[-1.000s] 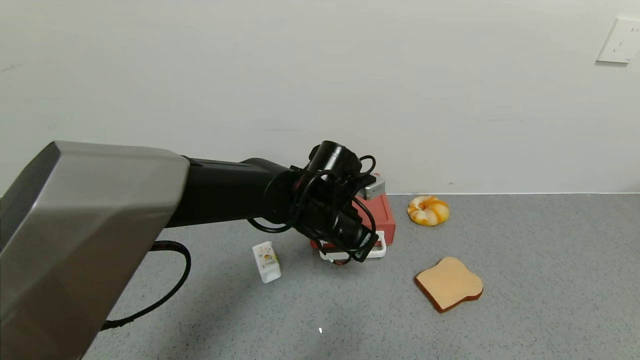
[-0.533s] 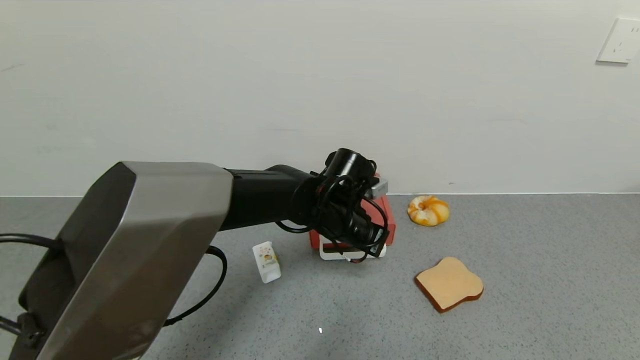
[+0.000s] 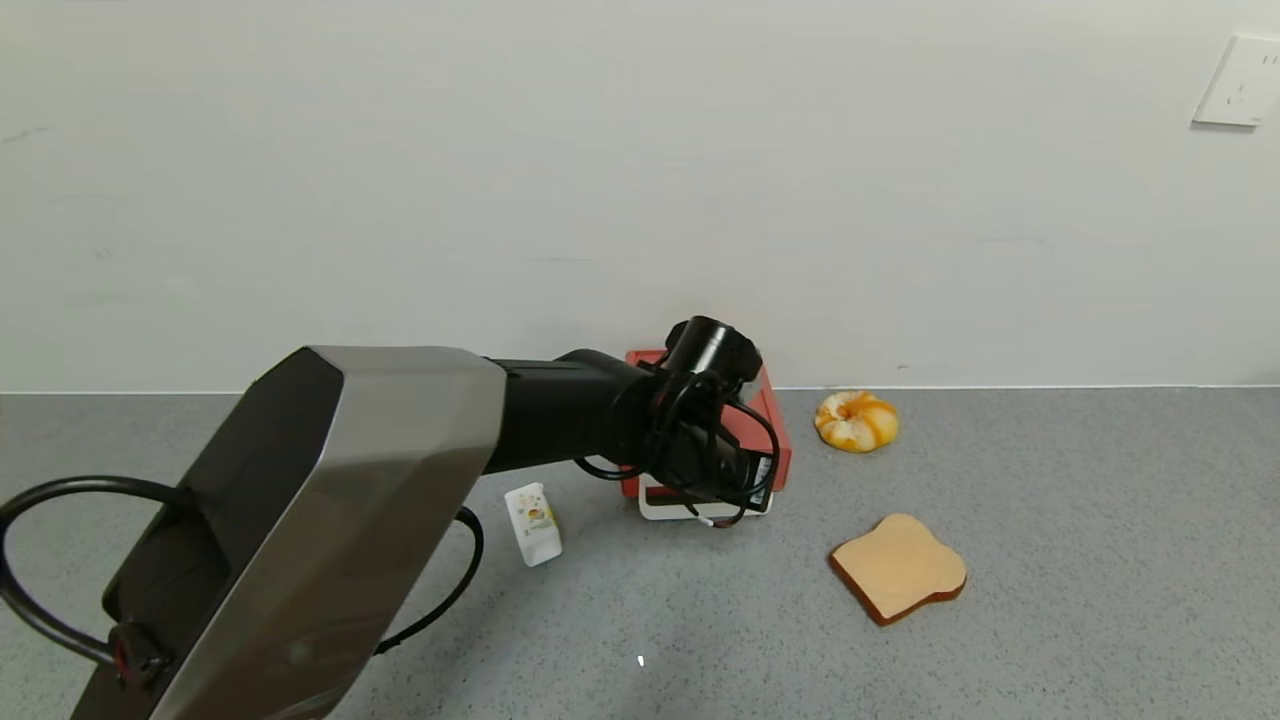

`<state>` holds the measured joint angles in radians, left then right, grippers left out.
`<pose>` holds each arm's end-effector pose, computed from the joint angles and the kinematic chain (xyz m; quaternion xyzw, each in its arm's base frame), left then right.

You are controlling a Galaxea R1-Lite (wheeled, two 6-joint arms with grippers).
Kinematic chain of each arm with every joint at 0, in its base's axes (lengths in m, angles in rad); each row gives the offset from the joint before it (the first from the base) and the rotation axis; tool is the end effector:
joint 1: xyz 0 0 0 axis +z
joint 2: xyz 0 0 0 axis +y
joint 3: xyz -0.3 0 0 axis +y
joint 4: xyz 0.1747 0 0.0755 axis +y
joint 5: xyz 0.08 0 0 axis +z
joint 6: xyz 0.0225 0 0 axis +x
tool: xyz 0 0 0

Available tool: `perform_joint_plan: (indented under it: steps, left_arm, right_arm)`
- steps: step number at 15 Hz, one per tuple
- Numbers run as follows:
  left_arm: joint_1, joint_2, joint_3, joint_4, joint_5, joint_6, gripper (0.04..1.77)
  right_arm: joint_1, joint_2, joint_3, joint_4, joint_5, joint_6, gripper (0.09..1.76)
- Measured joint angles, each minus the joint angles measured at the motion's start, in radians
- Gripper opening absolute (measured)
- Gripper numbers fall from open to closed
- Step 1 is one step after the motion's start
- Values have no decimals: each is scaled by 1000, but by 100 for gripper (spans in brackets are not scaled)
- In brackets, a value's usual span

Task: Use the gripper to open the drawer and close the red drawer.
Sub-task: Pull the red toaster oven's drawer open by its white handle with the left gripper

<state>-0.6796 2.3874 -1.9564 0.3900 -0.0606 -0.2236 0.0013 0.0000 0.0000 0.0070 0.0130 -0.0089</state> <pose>0.3715 -0.3019 0.1260 0.0254 0.4147 -0.2872 0.8631 -0.0228 0.0003 0.0748 -0.0044 0.0035 0.0072 1.0000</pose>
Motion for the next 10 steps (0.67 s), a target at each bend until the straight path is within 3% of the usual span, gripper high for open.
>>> perform_joint_plan:
  steps: [5,10]
  left_arm:
    - [-5,27,-11,-42,86,-42,11]
    - [-4,41,-15,-45,90,-49,11]
  right_arm:
    - [0,0,0,0,0,0,170]
    - [0,0,0,0,0,0,170]
